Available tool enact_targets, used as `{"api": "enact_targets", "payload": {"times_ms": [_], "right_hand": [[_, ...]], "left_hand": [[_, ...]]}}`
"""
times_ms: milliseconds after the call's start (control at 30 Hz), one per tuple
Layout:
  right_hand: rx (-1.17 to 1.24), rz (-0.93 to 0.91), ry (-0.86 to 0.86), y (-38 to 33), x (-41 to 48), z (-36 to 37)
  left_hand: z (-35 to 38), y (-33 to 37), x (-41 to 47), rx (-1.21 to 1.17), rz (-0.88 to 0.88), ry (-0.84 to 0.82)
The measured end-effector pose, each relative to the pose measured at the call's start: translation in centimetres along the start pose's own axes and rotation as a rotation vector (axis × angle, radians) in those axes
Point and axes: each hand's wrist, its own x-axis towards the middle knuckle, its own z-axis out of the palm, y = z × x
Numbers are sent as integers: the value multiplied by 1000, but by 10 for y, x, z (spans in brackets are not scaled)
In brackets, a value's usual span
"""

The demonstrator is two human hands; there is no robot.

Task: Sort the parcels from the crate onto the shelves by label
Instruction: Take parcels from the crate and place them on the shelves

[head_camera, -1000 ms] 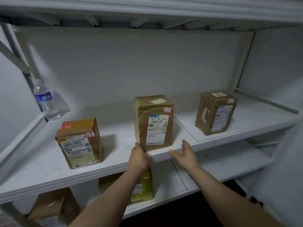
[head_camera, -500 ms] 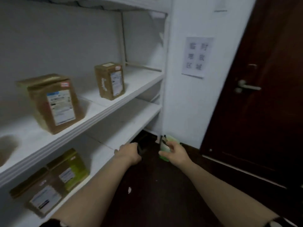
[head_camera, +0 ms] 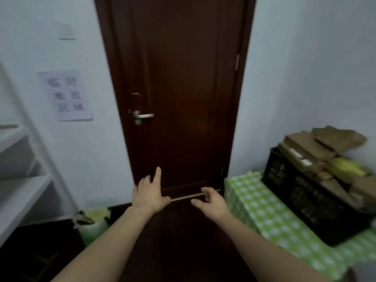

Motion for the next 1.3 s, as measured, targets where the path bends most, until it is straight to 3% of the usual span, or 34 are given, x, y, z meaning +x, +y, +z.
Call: {"api": "enact_targets", "payload": {"times_ms": [200,333,600,867,933,1100,1300], "right_hand": [[26,140,246,99,21,-194],[65,211,363,149,24,-288],[192,306,560,215,59,-398],[268,349,750,251,167,-501],[282,379,776,252,199,-524],[402,399,799,250,271,-567],[593,385,815,271,322,-586]], "left_hand": [[62,218,41,-33,229,-104],[92,327,55,-12,384,-189],[129,477,112,-11,564,-263],[176,588,233,-168,646,-353],[188,608,267,-259,600,-387],[216,650,333,-332,296,-523],[231,673,356,-272,171,-562]]}}
